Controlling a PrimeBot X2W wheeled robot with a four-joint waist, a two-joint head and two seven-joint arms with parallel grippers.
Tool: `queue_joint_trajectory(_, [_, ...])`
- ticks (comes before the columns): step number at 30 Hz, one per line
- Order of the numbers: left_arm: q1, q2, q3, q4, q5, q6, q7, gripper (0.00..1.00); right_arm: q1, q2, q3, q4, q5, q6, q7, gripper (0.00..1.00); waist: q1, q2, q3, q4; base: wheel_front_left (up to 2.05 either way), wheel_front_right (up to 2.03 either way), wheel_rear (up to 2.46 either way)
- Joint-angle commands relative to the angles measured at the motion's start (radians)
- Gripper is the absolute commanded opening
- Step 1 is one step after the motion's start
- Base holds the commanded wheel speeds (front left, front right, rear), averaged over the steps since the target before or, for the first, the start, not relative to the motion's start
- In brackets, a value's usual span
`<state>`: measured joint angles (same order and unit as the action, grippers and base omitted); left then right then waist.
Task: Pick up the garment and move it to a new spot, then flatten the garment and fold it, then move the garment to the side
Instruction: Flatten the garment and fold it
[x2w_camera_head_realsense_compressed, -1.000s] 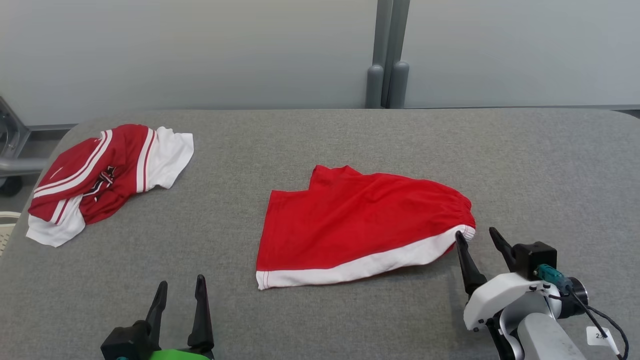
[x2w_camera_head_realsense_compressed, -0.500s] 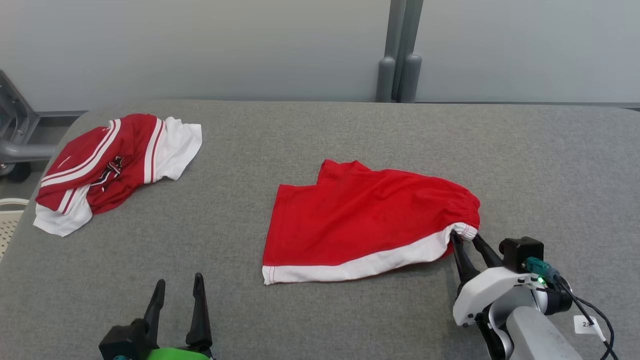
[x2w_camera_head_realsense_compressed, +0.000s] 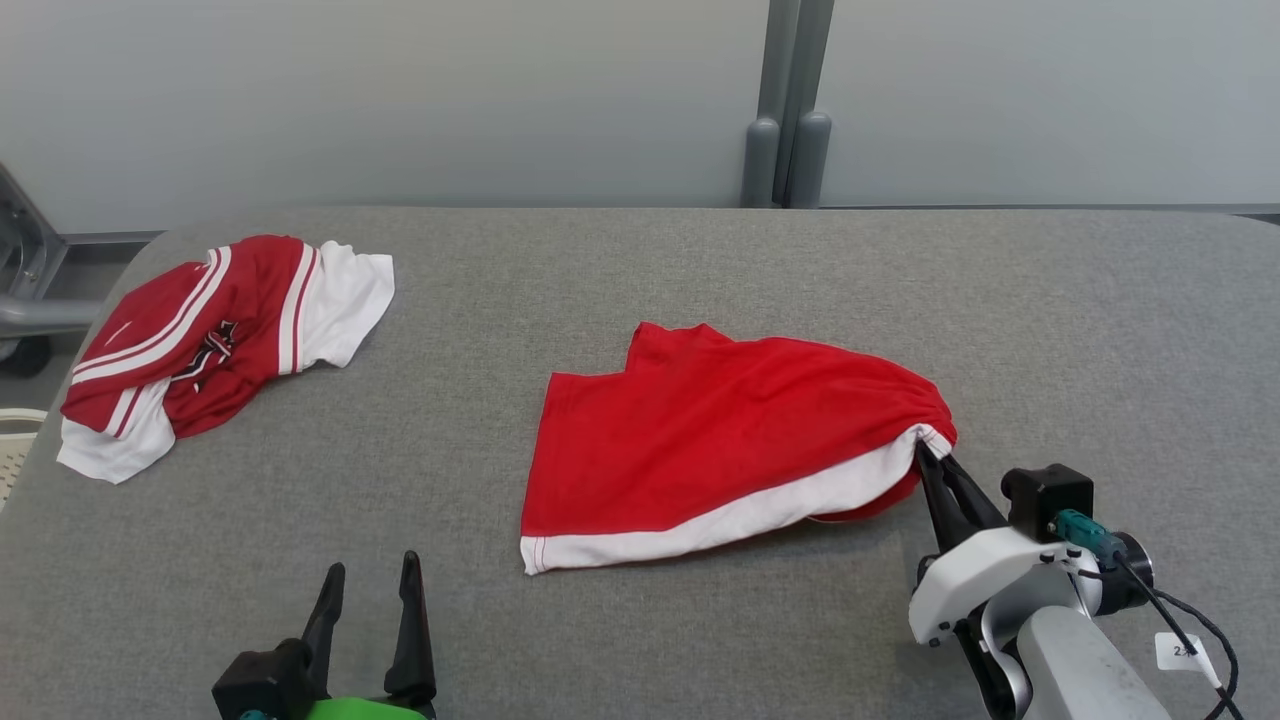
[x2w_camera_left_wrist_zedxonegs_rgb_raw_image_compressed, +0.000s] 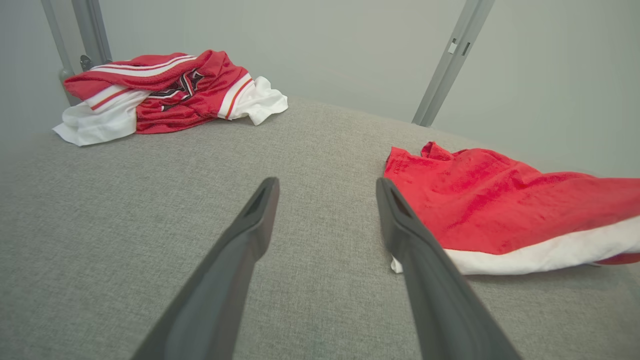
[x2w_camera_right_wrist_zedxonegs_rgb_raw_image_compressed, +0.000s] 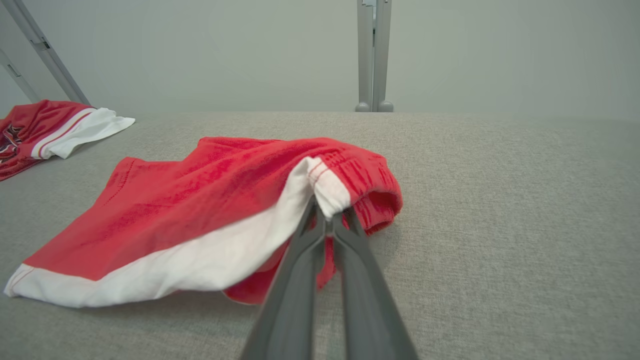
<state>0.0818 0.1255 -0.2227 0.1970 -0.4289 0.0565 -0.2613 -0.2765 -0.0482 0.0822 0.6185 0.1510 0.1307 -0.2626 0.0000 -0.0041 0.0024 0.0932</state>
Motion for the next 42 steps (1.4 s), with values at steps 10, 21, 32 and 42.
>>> queue_joint_trajectory(10, [-0.045, -0.019, -0.085, 0.104, -0.016, -0.075, 0.055, 1.0, 0.108, -0.043, 0.0, -0.126, -0.038, 0.0, 0.02, 0.0, 0.0, 0.0041, -0.011, -0.045, 0.0, 0.0, 0.0])
queue_joint_trajectory(21, [-0.172, -0.049, -0.179, 0.33, -0.051, -0.156, 0.107, 1.0, 0.156, -0.098, 0.038, -0.163, -0.02, 0.0, 0.056, 0.0, 0.0, 0.0041, -0.004, -0.082, 0.0, 0.0, 0.0])
queue_joint_trajectory(32, [-0.337, -0.071, -0.229, 0.573, -0.117, -0.179, 0.056, 1.0, 0.122, -0.11, 0.084, -0.15, 0.0, 0.0, 0.05, 0.0, 0.0, 0.0041, 0.037, -0.113, 0.0, 0.0, 0.0])
queue_joint_trajectory(42, [-0.412, -0.074, -0.3, 0.673, -0.161, -0.187, 0.018, 1.0, 0.089, -0.112, 0.108, -0.131, 0.007, 0.0, 0.039, 0.0, 0.0, 0.0041, 0.058, -0.132, 0.0, 0.0, 0.0])
